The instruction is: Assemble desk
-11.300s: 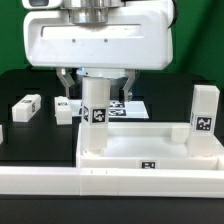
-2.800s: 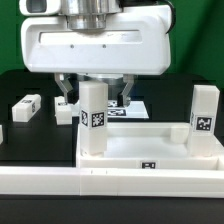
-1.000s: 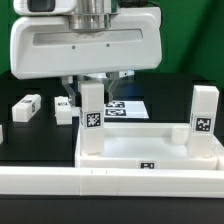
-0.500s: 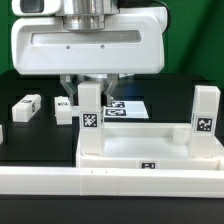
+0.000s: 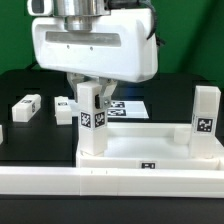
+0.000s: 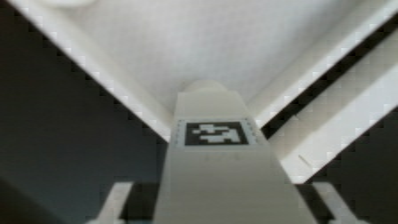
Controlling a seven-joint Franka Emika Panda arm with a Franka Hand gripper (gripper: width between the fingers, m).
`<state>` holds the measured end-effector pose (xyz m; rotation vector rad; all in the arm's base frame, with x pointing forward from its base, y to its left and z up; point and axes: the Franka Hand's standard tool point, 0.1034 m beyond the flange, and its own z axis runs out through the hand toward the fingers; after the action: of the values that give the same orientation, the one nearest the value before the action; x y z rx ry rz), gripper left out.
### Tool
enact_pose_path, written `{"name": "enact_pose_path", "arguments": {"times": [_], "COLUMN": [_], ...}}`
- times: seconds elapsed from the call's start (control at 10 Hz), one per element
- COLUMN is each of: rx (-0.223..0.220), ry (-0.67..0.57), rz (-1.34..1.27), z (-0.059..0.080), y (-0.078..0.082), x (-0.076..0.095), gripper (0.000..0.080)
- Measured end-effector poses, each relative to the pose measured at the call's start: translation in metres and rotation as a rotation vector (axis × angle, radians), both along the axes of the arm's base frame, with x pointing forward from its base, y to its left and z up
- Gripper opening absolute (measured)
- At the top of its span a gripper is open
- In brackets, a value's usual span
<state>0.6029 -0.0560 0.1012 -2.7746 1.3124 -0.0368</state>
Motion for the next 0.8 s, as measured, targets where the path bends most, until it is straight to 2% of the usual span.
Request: {"name": "enact_pose_path", "arguments": {"times": [0.3, 0.4, 0.5, 0.6, 0.7, 0.8], "rx": [0.001, -0.001, -0.002, -0.013, -0.022, -0.025], "ry": [0.0, -0.002, -0.004, -0.006, -0.01, -0.014], "rz": [-0.011, 0.032, 0.065, 0.154, 0.251, 0.317], "z": [-0.0002, -0.0002, -0.0002, -0.0001, 0.0003, 0.0007], "y": [0.0005, 0.0006, 0.001, 0.0017, 0.0041, 0.0066], "x": [0.0002, 0.0002, 0.0002, 0.0004, 0.0011, 0.0018], "gripper": [0.029, 0.0452, 0.0575, 0.0575, 0.0636, 0.0646]}}
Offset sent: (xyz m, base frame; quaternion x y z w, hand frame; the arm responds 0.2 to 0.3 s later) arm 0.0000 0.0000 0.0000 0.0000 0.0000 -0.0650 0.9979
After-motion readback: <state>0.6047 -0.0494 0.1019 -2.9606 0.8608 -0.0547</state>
